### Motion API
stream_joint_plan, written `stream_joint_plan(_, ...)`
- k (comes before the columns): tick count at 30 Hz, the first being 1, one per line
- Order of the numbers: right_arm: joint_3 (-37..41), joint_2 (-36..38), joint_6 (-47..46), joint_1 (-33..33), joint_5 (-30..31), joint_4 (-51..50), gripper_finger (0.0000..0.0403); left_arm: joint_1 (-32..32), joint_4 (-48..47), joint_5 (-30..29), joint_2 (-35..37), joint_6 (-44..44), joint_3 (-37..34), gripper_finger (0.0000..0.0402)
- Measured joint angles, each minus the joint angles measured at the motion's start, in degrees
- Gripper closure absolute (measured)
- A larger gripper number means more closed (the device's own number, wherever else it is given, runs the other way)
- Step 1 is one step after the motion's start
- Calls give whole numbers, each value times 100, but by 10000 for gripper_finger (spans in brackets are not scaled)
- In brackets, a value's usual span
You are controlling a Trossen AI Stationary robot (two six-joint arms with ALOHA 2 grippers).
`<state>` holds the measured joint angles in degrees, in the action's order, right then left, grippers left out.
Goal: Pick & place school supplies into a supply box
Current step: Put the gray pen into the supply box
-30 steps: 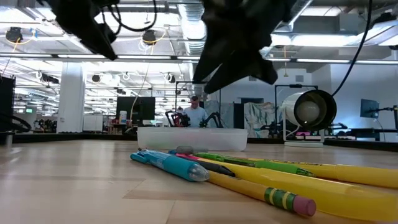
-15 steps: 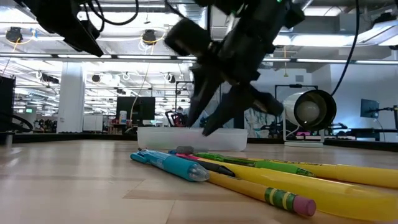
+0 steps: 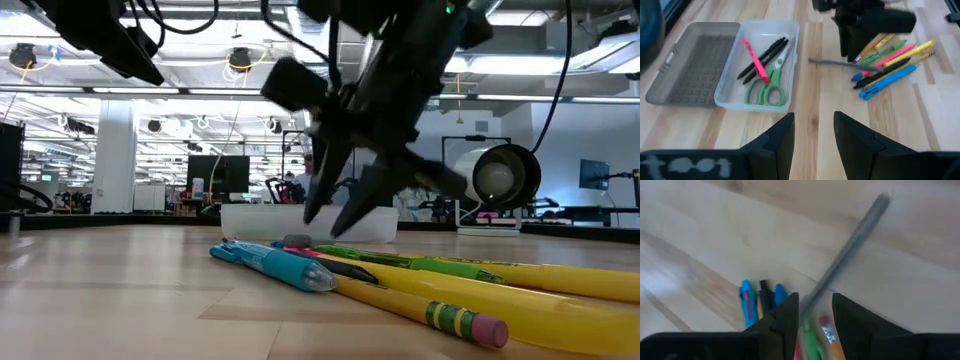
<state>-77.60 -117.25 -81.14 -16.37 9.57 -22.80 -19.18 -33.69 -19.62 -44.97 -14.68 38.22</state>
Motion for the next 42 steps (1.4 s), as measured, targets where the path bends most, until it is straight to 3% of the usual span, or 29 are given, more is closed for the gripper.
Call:
stream_joint_plan(5,-5,-216,-273,-2,-85,372,291,-2,1,-17,0,0,0,275)
stream_joint_plan(20,-33,-253,-286,7,-207,-130,294,-2,-29,-22,0,34,0,275)
stream_joint_plan(31,-18,-260,29,1,-303,-248,392,-2,-27,-32,0,35,0,275)
stream_joint_plan(38,-11,-269,63,0,-252,-221,372,-2,-27,-36,0,31,0,275)
stream_joint_plan(42,-7,-269,197,-4,-233,-159,388,-3,-26,-70,0,28,0,275)
